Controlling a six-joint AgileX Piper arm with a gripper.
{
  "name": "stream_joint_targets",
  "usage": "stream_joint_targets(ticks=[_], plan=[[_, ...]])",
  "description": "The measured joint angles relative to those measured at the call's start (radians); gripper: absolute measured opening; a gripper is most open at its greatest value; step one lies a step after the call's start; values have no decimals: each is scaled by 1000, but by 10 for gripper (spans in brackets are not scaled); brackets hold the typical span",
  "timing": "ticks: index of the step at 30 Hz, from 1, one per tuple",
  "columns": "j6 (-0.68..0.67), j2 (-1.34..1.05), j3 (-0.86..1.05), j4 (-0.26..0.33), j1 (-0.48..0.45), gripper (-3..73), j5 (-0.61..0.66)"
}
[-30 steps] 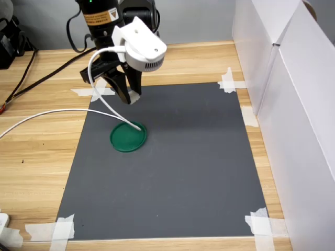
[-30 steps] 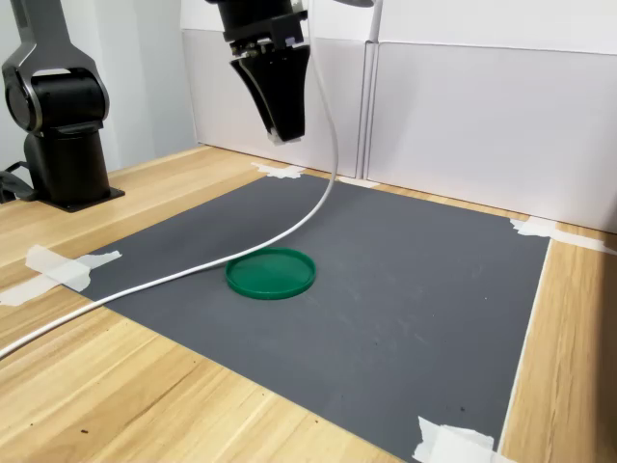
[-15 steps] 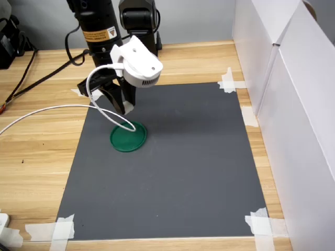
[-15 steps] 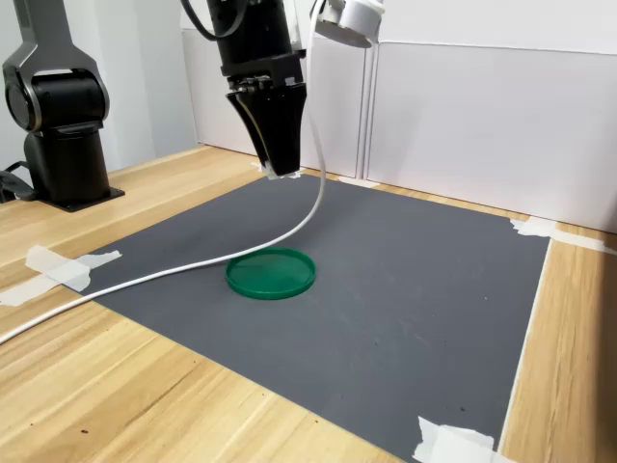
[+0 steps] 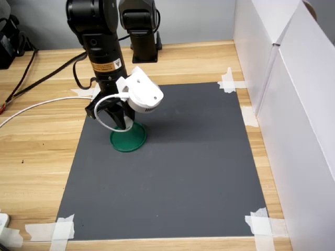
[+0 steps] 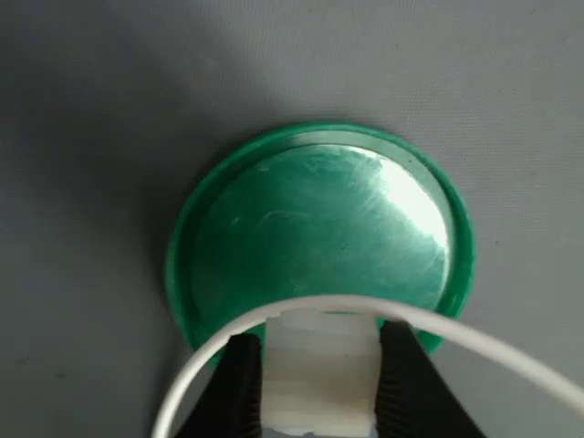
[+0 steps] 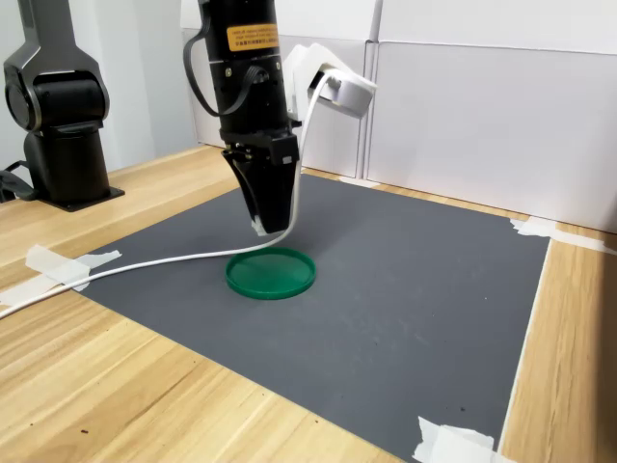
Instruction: Grasp a white terminal and put it in the green lid.
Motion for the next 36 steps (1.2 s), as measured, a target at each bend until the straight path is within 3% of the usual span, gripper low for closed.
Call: stream_joint_targets(ticks=[14,26,36], plan=[[10,39,4,-25,0,294,-58],[10,43,4,4,0,292,-60],[10,43,4,6,0,438,-60]])
